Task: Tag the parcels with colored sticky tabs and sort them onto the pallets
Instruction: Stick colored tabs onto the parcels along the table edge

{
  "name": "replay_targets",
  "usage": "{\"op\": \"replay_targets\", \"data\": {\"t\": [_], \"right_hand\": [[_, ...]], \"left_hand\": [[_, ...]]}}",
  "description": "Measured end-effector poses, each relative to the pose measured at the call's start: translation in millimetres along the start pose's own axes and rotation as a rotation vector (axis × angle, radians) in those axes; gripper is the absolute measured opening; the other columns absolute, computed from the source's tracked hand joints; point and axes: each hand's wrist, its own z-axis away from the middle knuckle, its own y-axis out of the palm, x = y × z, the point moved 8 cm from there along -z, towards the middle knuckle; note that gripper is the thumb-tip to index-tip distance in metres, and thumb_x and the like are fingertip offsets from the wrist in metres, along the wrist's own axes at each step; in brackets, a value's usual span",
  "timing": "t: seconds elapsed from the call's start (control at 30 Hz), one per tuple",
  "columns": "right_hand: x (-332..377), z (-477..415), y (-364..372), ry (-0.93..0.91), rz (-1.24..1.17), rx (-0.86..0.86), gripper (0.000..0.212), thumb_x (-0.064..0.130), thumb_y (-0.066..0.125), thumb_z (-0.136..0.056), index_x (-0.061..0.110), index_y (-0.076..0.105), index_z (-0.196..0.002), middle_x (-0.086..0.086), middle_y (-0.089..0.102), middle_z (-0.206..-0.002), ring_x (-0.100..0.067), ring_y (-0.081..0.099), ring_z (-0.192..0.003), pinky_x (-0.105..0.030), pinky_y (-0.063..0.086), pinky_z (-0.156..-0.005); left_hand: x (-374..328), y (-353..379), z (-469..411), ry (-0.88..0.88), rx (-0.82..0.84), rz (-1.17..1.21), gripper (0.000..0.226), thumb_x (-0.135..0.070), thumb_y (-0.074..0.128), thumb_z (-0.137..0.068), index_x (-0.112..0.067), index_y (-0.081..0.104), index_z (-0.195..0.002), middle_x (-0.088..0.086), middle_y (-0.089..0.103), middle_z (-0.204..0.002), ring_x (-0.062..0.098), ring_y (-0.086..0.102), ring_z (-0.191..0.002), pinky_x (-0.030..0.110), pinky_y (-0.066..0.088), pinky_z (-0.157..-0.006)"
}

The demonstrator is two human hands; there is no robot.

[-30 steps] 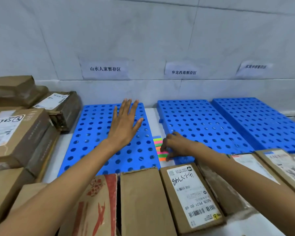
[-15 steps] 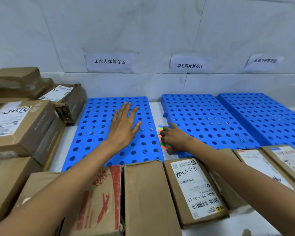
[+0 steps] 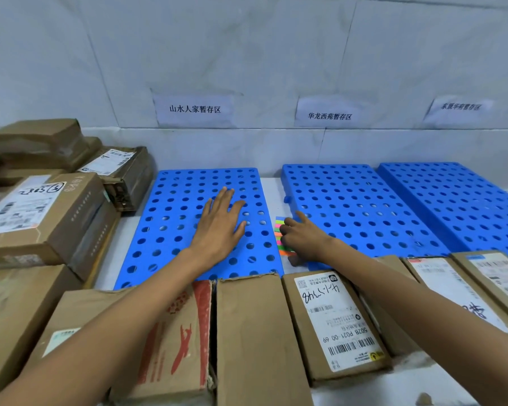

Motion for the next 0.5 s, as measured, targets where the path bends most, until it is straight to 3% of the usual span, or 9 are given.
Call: {"op": "replay_targets", "data": {"t": [0.17, 0.27, 0.5], "right_hand": [[-0.3, -3.7, -1.4, -0.013, 0.004, -0.013, 0.03, 0.026, 0.056, -0.083, 0.008, 0.063, -0.106, -0.009, 0.054, -0.115, -0.028, 0.041, -0.118, -0.051, 0.018, -0.111], [-13.7, -3.3, 2.2, 0.021, -0.137, -0.016, 0.029, 0.028, 0.056, -0.084, 0.011, 0.064, -0.106, -0.007, 0.056, -0.114, -0.026, 0.04, -0.119, -0.052, 0.017, -0.112], [-41.9, -7.9, 21.7, 0.122, -0.406, 0.097, 0.034, 0.022, 0.041, -0.095, 0.016, 0.052, -0.126, -0.004, 0.05, -0.134, -0.024, 0.014, -0.144, -0.063, -0.007, -0.109]], "left_hand": [[-16.3, 16.2, -2.6, 0.037, 0.055, -0.02, 0.043, -0.028, 0.039, -0.099, -0.017, 0.034, -0.14, 0.006, 0.015, -0.156, 0.02, -0.002, -0.146, 0.039, 0.005, -0.118], [-26.3, 24.3, -6.6, 0.071, 0.099, -0.017, 0.041, -0.028, 0.04, -0.098, -0.017, 0.037, -0.138, 0.006, 0.017, -0.155, 0.02, -0.001, -0.146, 0.039, 0.006, -0.118], [-39.5, 38.9, -25.3, 0.097, 0.125, -0.029, 0.036, -0.028, 0.04, -0.098, -0.016, 0.045, -0.132, 0.007, 0.021, -0.154, 0.02, 0.001, -0.146, 0.039, 0.007, -0.117]]}}
